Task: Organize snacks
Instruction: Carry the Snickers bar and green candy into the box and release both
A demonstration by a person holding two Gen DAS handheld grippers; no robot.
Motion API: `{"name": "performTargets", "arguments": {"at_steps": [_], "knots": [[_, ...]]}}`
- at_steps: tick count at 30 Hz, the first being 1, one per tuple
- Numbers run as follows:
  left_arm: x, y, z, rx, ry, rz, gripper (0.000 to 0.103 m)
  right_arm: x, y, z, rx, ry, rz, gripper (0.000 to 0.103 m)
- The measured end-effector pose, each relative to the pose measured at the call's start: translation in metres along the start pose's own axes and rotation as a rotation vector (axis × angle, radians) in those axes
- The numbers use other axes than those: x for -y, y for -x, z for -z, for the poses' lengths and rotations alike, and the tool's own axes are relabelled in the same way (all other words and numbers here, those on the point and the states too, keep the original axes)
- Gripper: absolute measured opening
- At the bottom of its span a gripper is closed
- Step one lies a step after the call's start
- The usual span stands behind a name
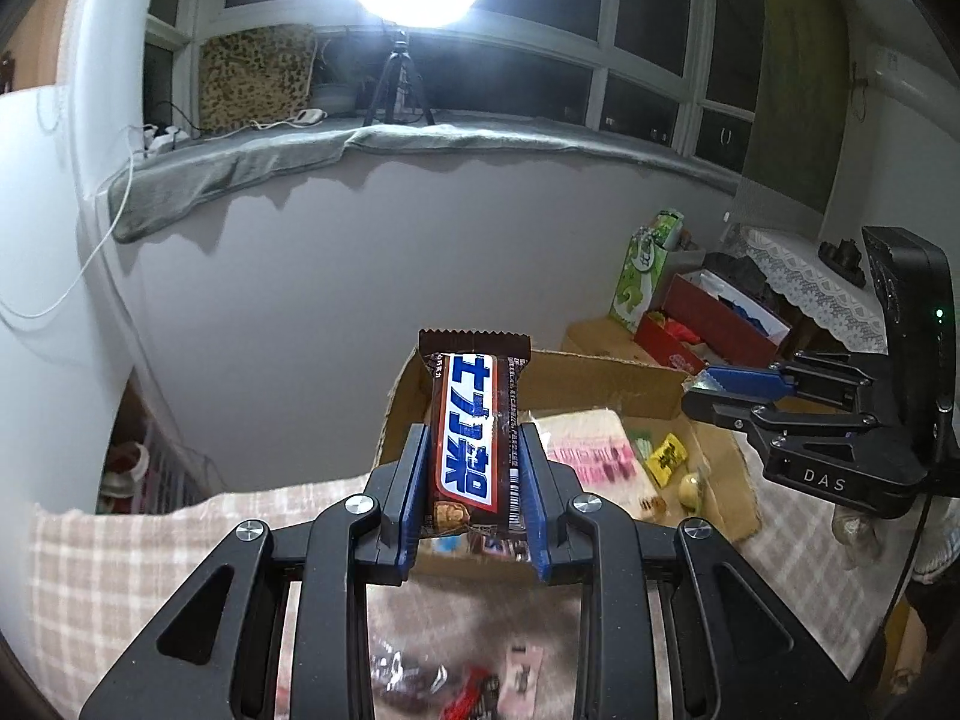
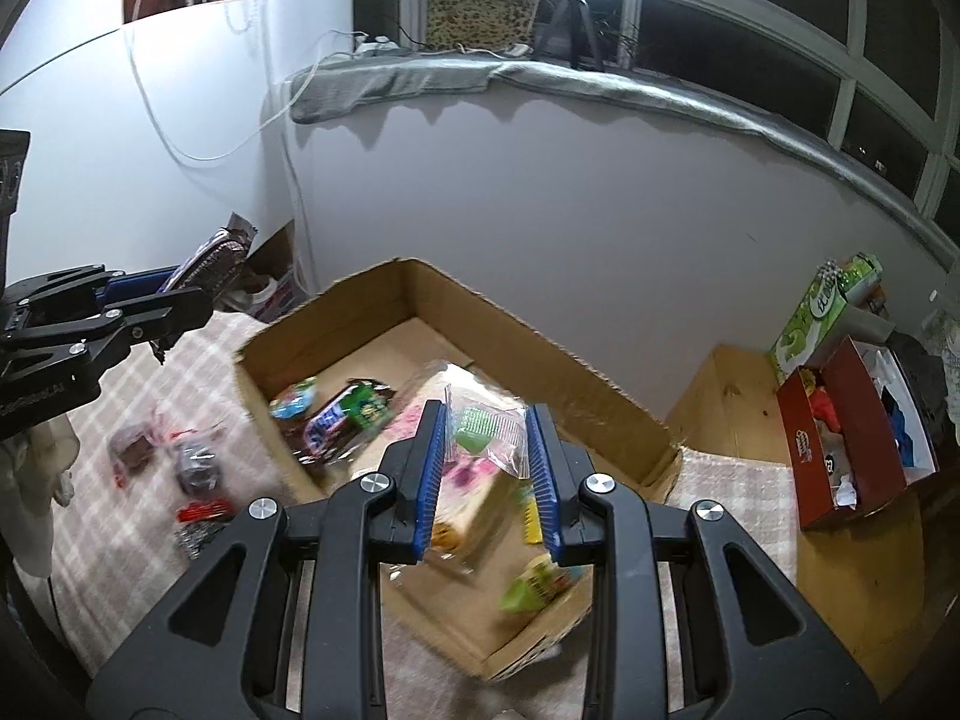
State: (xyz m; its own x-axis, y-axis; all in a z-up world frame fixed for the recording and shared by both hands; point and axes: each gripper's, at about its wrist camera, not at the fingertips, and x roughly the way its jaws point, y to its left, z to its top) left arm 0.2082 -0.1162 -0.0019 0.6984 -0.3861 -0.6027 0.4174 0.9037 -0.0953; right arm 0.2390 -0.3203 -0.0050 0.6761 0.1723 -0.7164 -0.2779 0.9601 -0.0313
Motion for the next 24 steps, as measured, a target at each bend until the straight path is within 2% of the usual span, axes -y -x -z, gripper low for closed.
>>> {"name": "performTargets", "arguments": {"at_steps": [11, 18, 20, 21, 22, 24], "knots": [[0.002, -0.042, -0.005, -0.056, 0.009, -0.009, 0.026, 0.026, -0.040, 0.001, -0.060, -0.039, 0.015, 0.028], [-0.001, -0.048, -0.005, -0.066, 0.025, -0.009, 0.027, 0.030, -0.048, 0.003, -0.079, -0.044, 0.019, 0.029], [-0.001, -0.048, -0.007, -0.068, 0.027, -0.010, 0.031, 0.029, -0.048, 0.003, -0.083, -0.039, 0.021, 0.040], [-0.001, -0.048, -0.007, -0.073, 0.028, -0.010, 0.036, 0.028, -0.047, 0.003, -0.078, -0.034, 0.028, 0.051], [-0.001, -0.048, -0.008, -0.074, 0.029, -0.015, 0.047, 0.028, -0.047, 0.003, -0.074, -0.032, 0.032, 0.061], [-0.001, -0.044, -0.009, -0.062, 0.029, -0.025, 0.049, 0.027, -0.044, 0.002, -0.059, -0.033, 0.040, 0.069]]}}
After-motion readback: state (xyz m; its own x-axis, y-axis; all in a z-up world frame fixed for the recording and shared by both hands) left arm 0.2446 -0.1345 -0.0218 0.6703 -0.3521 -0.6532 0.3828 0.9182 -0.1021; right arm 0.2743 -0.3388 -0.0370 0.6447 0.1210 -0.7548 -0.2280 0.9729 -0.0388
